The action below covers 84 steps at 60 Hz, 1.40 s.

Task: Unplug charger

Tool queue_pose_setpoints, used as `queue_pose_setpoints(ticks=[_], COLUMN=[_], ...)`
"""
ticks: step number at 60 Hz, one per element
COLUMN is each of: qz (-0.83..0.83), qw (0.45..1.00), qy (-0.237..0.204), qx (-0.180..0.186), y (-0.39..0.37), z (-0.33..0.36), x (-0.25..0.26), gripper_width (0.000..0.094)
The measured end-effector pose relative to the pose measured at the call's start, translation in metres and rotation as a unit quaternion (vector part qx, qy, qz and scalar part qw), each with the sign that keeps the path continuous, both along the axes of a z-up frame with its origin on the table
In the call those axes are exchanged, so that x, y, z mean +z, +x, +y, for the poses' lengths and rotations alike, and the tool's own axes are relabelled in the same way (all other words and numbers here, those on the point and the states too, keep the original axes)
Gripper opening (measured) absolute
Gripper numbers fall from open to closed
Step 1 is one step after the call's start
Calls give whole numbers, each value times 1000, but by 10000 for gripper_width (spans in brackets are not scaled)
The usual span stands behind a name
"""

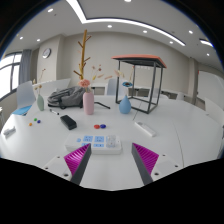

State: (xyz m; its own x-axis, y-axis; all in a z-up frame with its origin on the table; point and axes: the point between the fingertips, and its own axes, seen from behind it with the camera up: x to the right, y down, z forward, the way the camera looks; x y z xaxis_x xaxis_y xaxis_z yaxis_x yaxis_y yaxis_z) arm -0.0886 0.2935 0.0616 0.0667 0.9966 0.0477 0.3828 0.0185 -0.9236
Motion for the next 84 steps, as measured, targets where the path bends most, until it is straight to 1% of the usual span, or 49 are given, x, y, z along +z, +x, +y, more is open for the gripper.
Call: queue_pose_setpoints(ticks=[6,14,19,30,32,33,34,35,36,37,38,39,40,41,44,47,49,50,51,52,53,54,57,58,60,66,67,68,74,77,81,84], qz=[-1,-4,-10,-15,-12,-11,-10,-10,-13,-18,-20,-15,-20,-18,-19,-24,12,26,47,67,80,87,82,89,76,47,43,33,-22,-40,-64,-85], qw=[1000,1000,1000,999,999,999,999,999,999,999,999,999,999,999,999,999,998,999,999,998,997,996,996,995,996,999,999,999,999,999,997,996], qy=[-7,-4,-11,-23,-26,-27,-28,-29,-31,-34,-31,-24,-28,-25,-21,-35,-44,-37,-20,-6,0,-4,-38,-37,-50,-17,-18,-15,-11,-3,-2,-9], qx=[15,20,23,24,25,25,25,26,31,37,30,25,24,24,28,30,30,26,18,18,23,26,16,16,18,1,-3,-6,-26,-34,-31,-26], y=[-38,-78,-96,-116,-117,-118,-118,-118,-119,-119,-120,-119,-118,-119,-121,-120,-121,-123,-124,-125,-127,-129,-132,-123,-130,-126,-120,-122,-114,-107,-104,-102], z=[0,2,3,4,4,4,4,4,2,-1,9,7,7,8,6,7,10,19,27,30,29,31,39,46,43,78,79,90,119,128,132,130], x=[-18,-37,-46,-56,-54,-53,-53,-53,-54,-57,-55,-52,-54,-53,-53,-50,-23,-4,15,35,53,67,90,103,99,95,81,79,34,5,-26,-50], gripper_width=[851,852,852,849,841,822,779,702,585,298,148,132,80,54,46,44,43,43,44,42,42,42,42,42,43,44,44,44,48,61,105,192])
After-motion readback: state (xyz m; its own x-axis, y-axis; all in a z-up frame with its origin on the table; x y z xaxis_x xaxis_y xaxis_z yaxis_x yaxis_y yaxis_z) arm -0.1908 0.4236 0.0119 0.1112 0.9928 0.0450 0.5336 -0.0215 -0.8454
